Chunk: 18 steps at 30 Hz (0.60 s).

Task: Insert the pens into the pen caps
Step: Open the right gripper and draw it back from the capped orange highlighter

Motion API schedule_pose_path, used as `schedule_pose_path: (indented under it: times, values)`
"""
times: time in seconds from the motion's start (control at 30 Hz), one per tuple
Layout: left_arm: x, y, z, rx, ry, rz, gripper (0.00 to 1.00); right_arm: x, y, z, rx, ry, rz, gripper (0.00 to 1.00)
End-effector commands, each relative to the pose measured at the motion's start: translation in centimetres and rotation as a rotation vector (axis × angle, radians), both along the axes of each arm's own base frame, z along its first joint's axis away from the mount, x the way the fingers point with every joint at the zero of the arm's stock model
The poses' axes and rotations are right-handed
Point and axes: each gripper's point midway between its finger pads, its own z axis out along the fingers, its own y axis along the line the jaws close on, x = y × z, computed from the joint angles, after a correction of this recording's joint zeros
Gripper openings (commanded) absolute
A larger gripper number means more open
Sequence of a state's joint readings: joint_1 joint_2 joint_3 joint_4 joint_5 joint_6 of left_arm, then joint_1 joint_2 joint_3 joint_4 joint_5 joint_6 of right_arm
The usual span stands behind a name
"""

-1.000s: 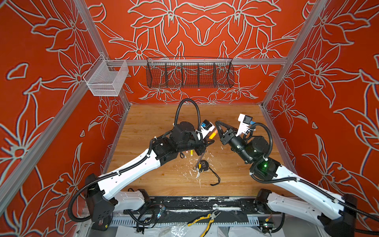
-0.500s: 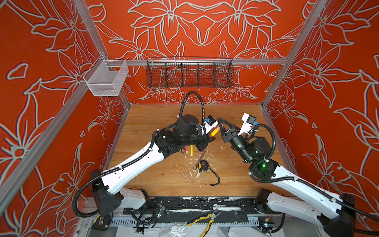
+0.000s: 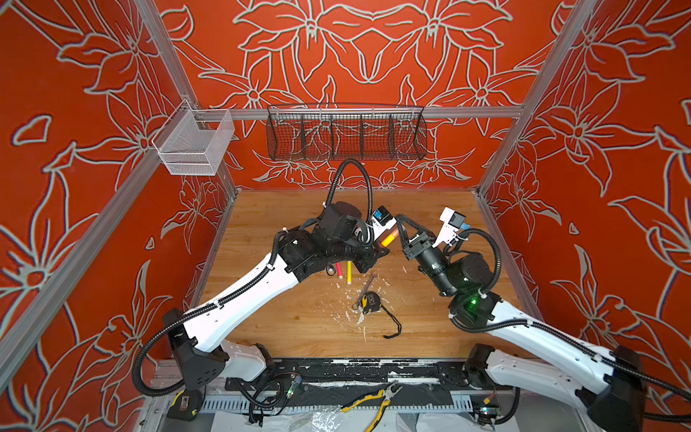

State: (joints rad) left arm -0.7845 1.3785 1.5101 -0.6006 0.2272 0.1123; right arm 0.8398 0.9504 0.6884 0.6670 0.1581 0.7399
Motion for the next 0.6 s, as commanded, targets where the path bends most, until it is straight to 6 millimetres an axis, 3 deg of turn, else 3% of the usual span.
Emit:
schedule_pose_path:
  times: [0.0,0.03,0.1,0.17,0.23,0.3,0.37,0.57]
  values:
    - [8.1,5.2,16.6,-0.458,-0.412,0.404,0.00,-5.5,5.9,-9.7,-0.291,0.172,0.347,0.00]
    - [8.0,5.1,15.8,-0.448,-0.403,0.394,0.00,-5.2,5.2,-9.7,-0.304,0.186,0.305,0.01]
    - [7.8,4.8,13.4,-0.412,-0.379,0.374,0.00,-3.9,2.8,-10.4,-0.324,0.252,0.165,0.13]
    - [7.7,4.9,9.8,-0.360,-0.338,0.377,0.00,-2.9,-0.6,-11.0,-0.339,0.306,0.001,0.35]
    - [7.5,5.2,5.4,-0.315,-0.277,0.390,0.00,-2.8,-3.3,-10.2,-0.344,0.273,-0.099,0.58]
    - [7.2,5.2,1.2,-0.283,-0.193,0.399,0.00,-2.9,-5.7,-9.7,-0.348,0.255,-0.190,0.71]
    - [6.9,5.3,-2.7,-0.260,-0.101,0.426,0.00,-3.2,-8.2,-9.0,-0.348,0.239,-0.278,0.97]
    - [7.5,4.2,-12.8,-0.161,0.158,0.543,0.00,-4.2,-13.2,-8.1,-0.358,0.204,-0.442,0.98]
